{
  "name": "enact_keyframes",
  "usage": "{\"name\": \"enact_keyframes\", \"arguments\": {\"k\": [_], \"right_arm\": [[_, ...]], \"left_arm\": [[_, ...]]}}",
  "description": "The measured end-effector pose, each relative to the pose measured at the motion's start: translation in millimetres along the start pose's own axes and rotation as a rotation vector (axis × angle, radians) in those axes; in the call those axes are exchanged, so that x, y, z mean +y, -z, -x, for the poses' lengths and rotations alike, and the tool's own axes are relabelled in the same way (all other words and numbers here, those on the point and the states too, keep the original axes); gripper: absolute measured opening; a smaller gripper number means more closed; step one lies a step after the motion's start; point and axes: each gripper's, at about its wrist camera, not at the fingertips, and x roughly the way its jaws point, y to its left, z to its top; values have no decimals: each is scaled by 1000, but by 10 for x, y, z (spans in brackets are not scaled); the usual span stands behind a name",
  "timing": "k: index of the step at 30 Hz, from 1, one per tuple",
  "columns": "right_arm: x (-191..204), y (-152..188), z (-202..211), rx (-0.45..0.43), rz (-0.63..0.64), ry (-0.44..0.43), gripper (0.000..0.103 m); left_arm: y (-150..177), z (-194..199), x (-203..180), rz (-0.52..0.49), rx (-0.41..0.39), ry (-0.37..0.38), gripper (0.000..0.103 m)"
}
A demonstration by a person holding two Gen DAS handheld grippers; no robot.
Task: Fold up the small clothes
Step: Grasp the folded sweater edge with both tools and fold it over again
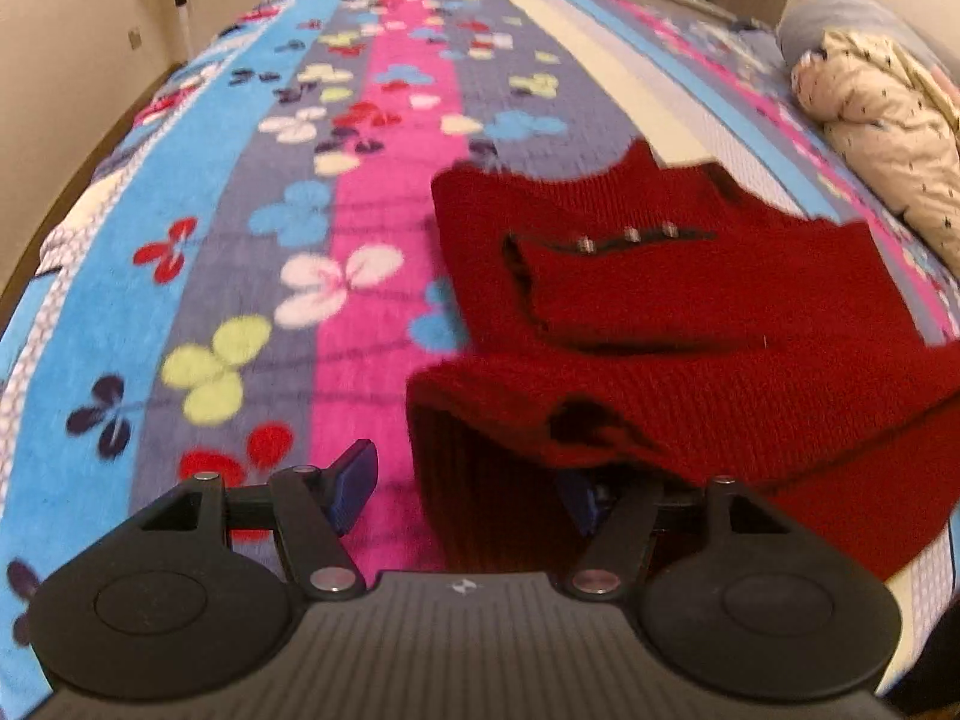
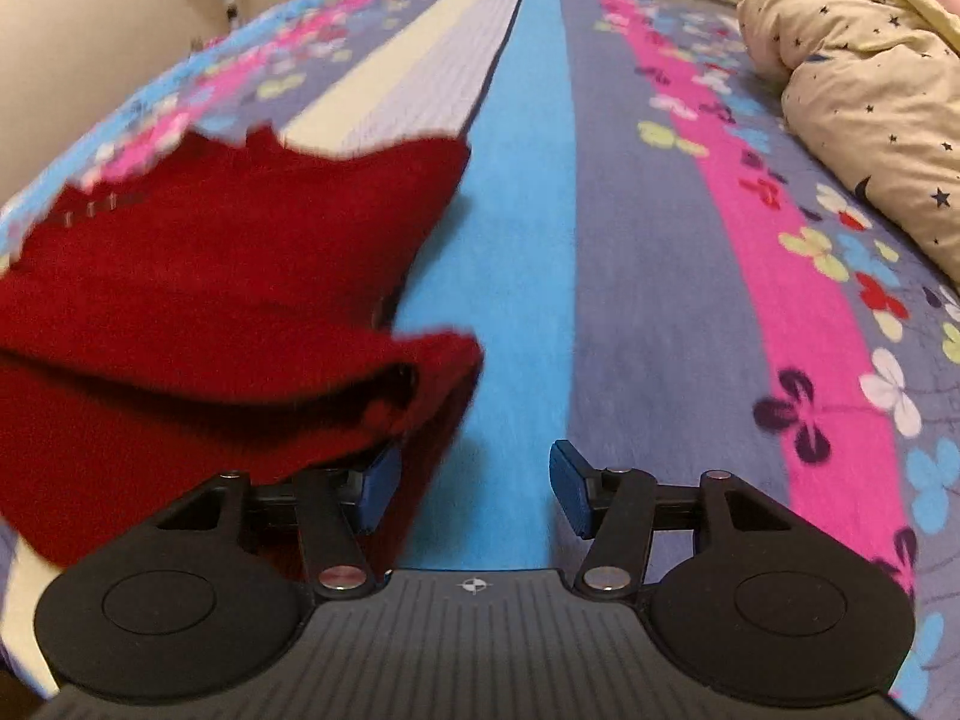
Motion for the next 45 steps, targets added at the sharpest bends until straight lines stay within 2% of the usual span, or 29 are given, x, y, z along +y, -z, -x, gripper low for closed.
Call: {"name": "enact_keyframes", "arguments": {"k": [5, 13, 15, 17, 18, 20, 22, 24, 27, 30, 31, 33, 36, 39, 43, 45], "right_arm": [[56, -195, -164, -38, -13, -24, 57], [37, -397, -415, -28, -91, -63, 57], [24, -408, -450, -26, -106, -71, 57], [-7, -428, -476, -25, -131, -86, 57], [-26, -436, -482, -25, -145, -94, 57], [-72, -441, -494, -21, -180, -116, 56], [-107, -439, -498, -22, -205, -157, 39], [-98, -442, -463, -33, -203, -180, 12], [-136, -507, -239, -129, -248, -223, 11], [-353, -567, 145, -347, -401, -342, 11], [-370, -595, 224, -412, -405, -331, 11], [-368, -652, 203, -450, -409, -284, 11], [-344, -724, -50, -402, -443, -192, 11], [-203, -818, -211, -397, -409, -112, 11], [-62, -918, -274, -451, -383, -60, 10], [-114, -909, -408, -416, -411, -40, 11]], "left_arm": [[-201, -45, 0, 20, -76, 24, 70], [-293, -271, 107, 33, -64, 80, 70], [-296, -290, 134, 42, -68, 101, 64], [-298, -302, 136, 37, -72, 128, 49], [-301, -305, 133, 32, -77, 132, 46], [-306, -301, 127, 22, -87, 146, 28], [-318, -286, 147, 28, -98, 154, 20], [-338, -249, 175, 37, -111, 158, 15], [-399, -43, 212, 52, -189, 162, 13], [-499, 274, 297, 130, -360, 219, 13], [-535, 312, 298, 145, -398, 200, 13], [-628, 238, 275, 146, -410, 118, 13], [-749, 27, 308, 187, -381, 97, 13], [-849, -144, 235, 165, -379, 68, 13], [-887, -360, 268, 177, -365, 15, 13], [-891, -496, 366, 195, -332, 6, 13]]}}
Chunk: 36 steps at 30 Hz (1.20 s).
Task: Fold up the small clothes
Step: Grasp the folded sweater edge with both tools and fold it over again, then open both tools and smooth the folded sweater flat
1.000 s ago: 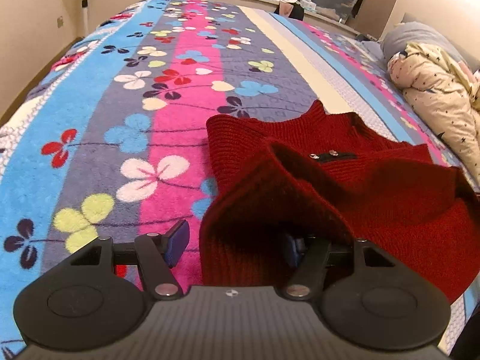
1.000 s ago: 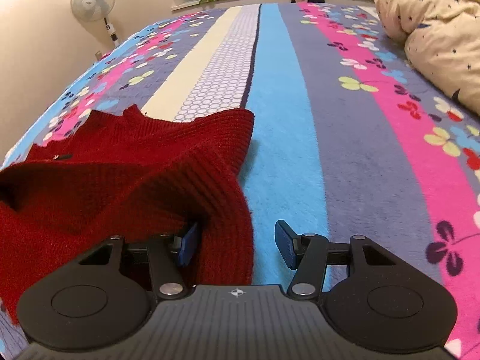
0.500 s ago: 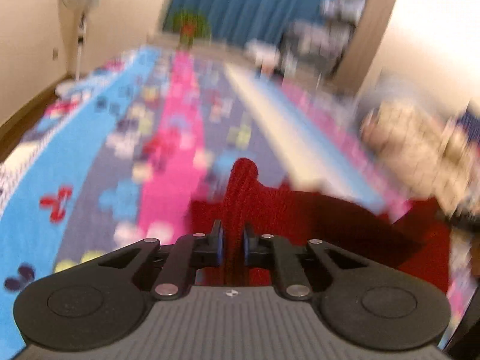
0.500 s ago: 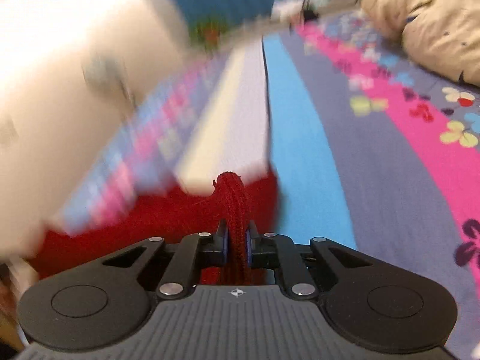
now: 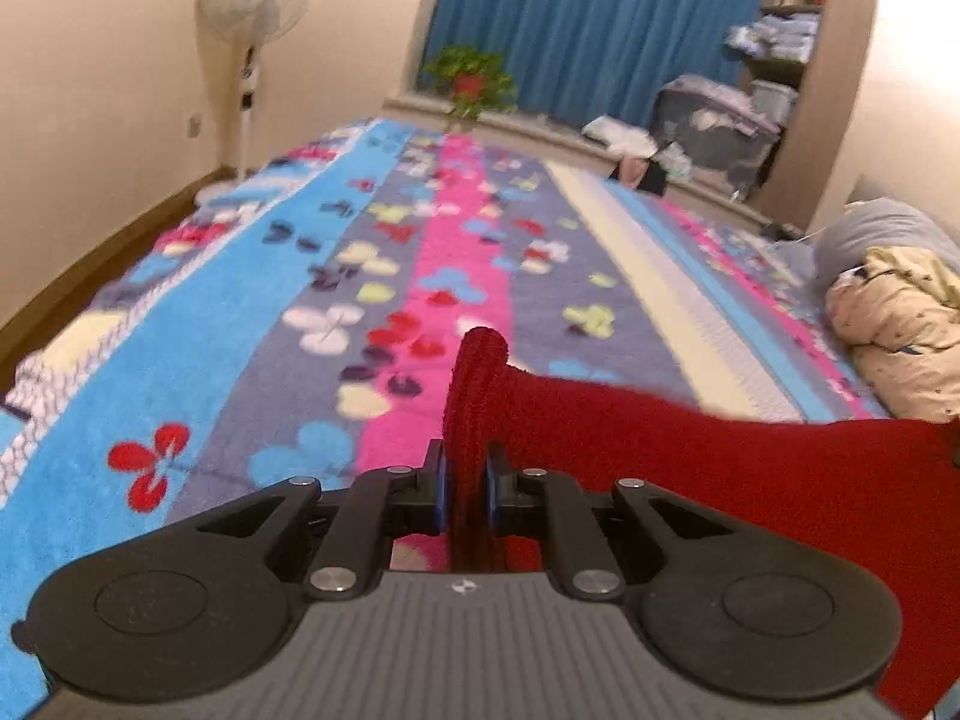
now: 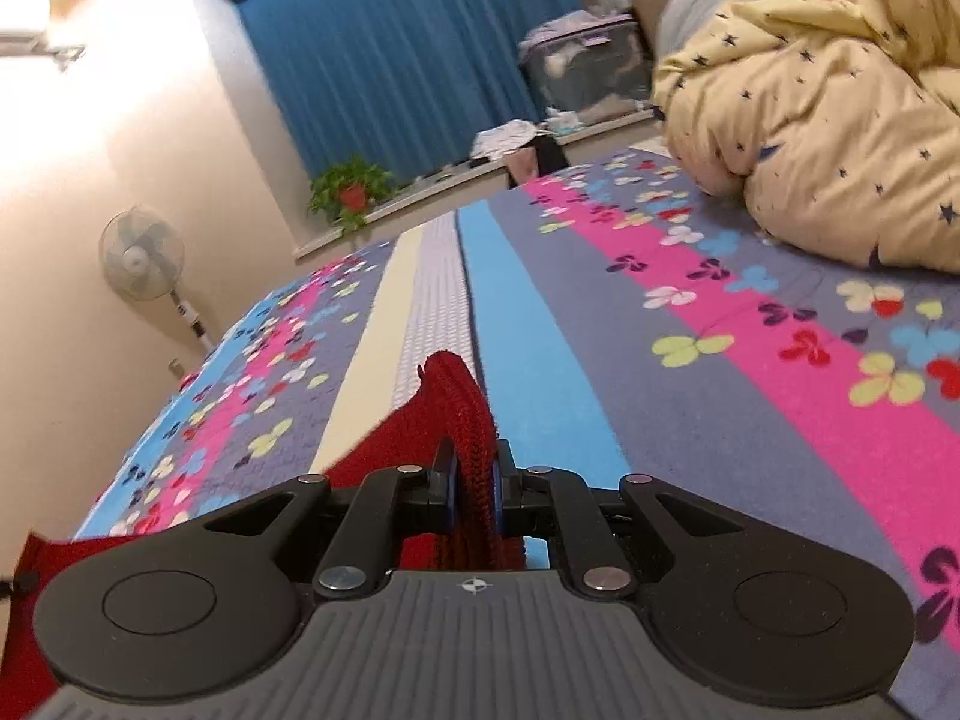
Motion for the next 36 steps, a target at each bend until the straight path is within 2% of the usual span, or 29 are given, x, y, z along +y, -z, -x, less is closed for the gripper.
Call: {"name": "enact_keyframes", "arguments": {"k": [4, 6, 9, 13, 15, 19, 22, 24, 26, 29, 32, 36], "right_arm": [[-147, 224, -427, 185, -5, 111, 11], [-148, 293, -554, 228, 6, 138, 11], [-66, 337, -544, 230, 38, 156, 16], [-59, 324, -402, 208, 10, 189, 42], [-106, 298, -277, 198, -27, 188, 43], [-136, 280, 28, 190, -47, 162, 47], [-80, 330, 248, 209, 18, 139, 54], [-82, 399, 363, 243, 36, 128, 59], [-130, 508, 462, 316, 17, 99, 61], [-172, 666, 558, 407, 0, 76, 62], [-189, 794, 632, 446, 11, 94, 66], [-238, 880, 733, 453, -49, 82, 67]], "left_arm": [[171, -338, 40, -50, 123, -37, 14], [220, -392, 23, -70, 137, -53, 14], [229, -368, -5, -78, 130, -73, 17], [242, -299, -73, -108, 130, -105, 27], [253, -210, -117, -122, 124, -109, 28], [265, -7, -165, -112, 110, -92, 36], [308, 169, -180, -107, 119, -76, 49], [346, 301, -158, -83, 143, -55, 53], [405, 423, -102, -44, 192, -33, 59], [554, 544, 64, 76, 314, -21, 59], [718, 647, 240, 227, 388, 11, 59], [863, 720, 273, 279, 411, 31, 59]]}}
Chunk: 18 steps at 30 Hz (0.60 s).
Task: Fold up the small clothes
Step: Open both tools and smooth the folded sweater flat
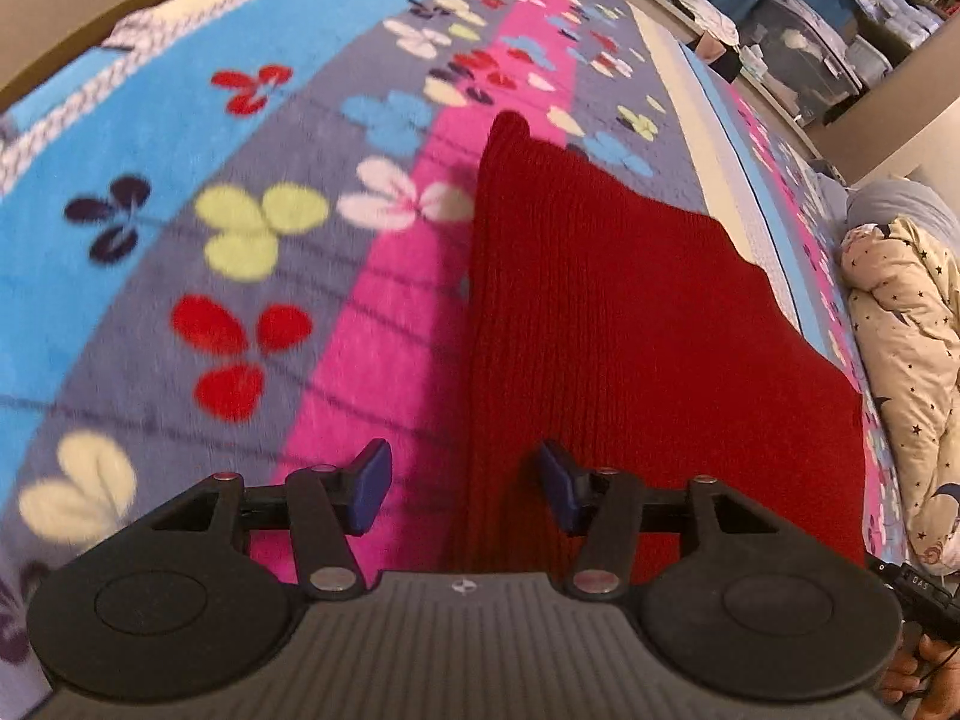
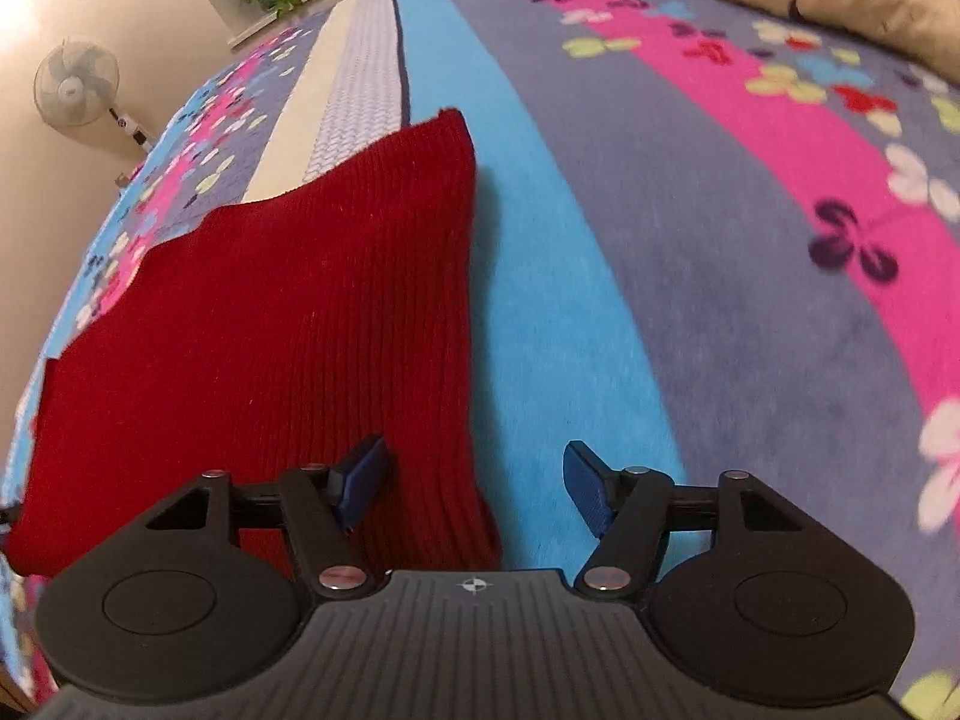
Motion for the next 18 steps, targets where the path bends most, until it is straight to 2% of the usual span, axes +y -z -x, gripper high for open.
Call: {"name": "enact_keyframes", "arguments": {"k": [3, 4, 6, 7, 8, 11, 14, 16, 18], "right_arm": [[-15, 71, 25, 2, -28, -29, 63], [-10, 88, 24, 4, -29, -41, 52], [28, 123, 40, -5, -16, -66, 33], [50, 135, 61, -23, 3, -55, 22], [76, 151, 104, -46, 22, -50, 18], [54, 163, 303, -123, -26, -102, 13], [27, 152, 603, -198, -76, -158, 12], [-13, 185, 829, -235, -123, -208, 12], [-29, 259, 1005, -249, -128, -227, 12]], "left_arm": [[74, -45, 12, 20, 16, 8, 59], [95, -59, 21, 26, 16, 12, 56], [116, -65, 1, 19, 7, 44, 27], [132, -33, -33, 5, -10, 58, 19], [147, 21, -73, -25, -45, 39, 14], [232, 248, -171, -79, -137, 30, 12], [318, 581, -164, -64, -227, 96, 11], [392, 801, -115, -38, -266, 140, 11], [459, 945, -48, -1, -264, 158, 11]]}}
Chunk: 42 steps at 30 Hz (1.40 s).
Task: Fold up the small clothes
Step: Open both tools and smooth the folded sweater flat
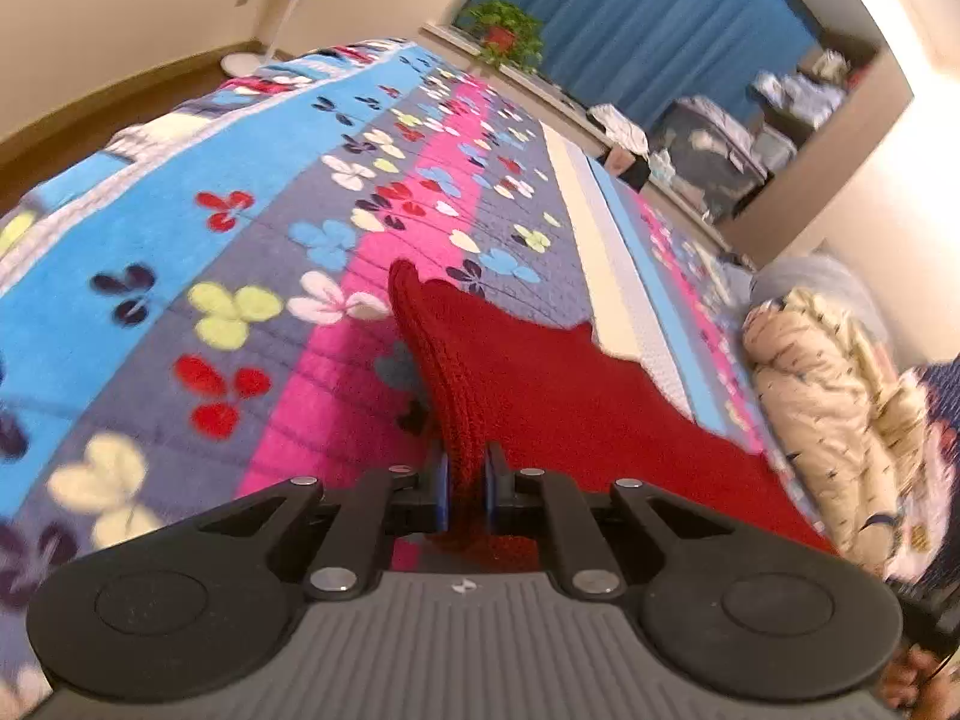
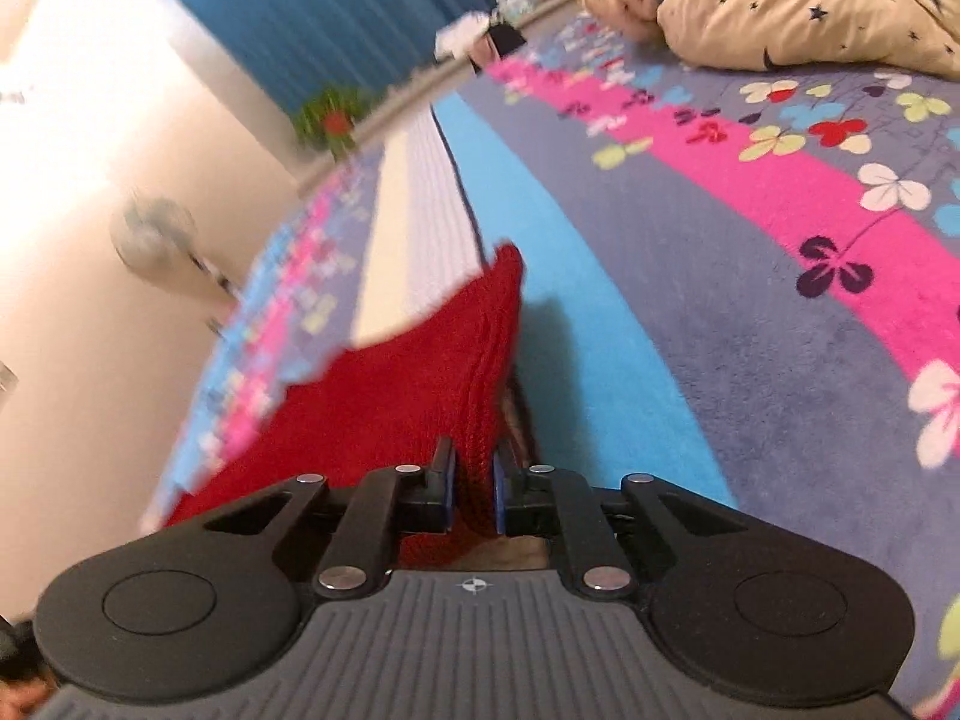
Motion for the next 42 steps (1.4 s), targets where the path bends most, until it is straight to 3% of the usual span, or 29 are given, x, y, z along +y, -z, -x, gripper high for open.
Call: {"name": "enact_keyframes", "arguments": {"k": [2, 5, 7, 9, 11, 13, 17, 20, 22, 23, 24, 26, 28, 32, 38, 42], "right_arm": [[4, 64, 111, 24, 19, 31, 12], [-148, 233, 19, 159, 3, 111, 12], [-235, 313, -146, 239, 15, 173, 14], [-194, 326, -188, 229, 55, 221, 17], [-95, 325, -123, 156, 122, 273, 19], [50, 326, -16, 51, 207, 319, 30], [252, 375, -14, -23, 317, 235, 30], [307, 473, -237, 95, 396, 239, 32], [217, 624, -520, 261, 447, 349, 37], [147, 681, -609, 310, 450, 390, 39], [144, 685, -625, 305, 437, 395, 43], [177, 615, -589, 268, 414, 372, 44], [202, 597, -545, 242, 425, 369, 45], [123, 641, -618, 287, 431, 398, 51], [212, 573, -524, 187, 430, 422, 56], [230, 477, -403, 92, 386, 420, 60]], "left_arm": [[85, 67, 146, 68, 53, -23, 11], [264, -88, 336, 159, 214, -92, 12], [295, -191, 302, 118, 257, -150, 17], [256, -184, 203, 46, 214, -222, 19], [209, -99, 29, -49, 124, -284, 19], [234, -51, -107, -130, 64, -280, 21], [376, -127, -339, -236, 56, -250, 21], [489, -361, -311, -243, 179, -262, 21], [583, -588, -250, -249, 293, -338, 21], [582, -596, -268, -265, 289, -347, 21], [580, -589, -317, -293, 279, -353, 21], [590, -541, -397, -336, 248, -359, 23], [581, -471, -414, -325, 221, -342, 28], [547, -447, -385, -300, 213, -339, 36], [472, -363, -356, -235, 155, -314, 52], [428, -287, -394, -235, 101, -321, 53]]}}
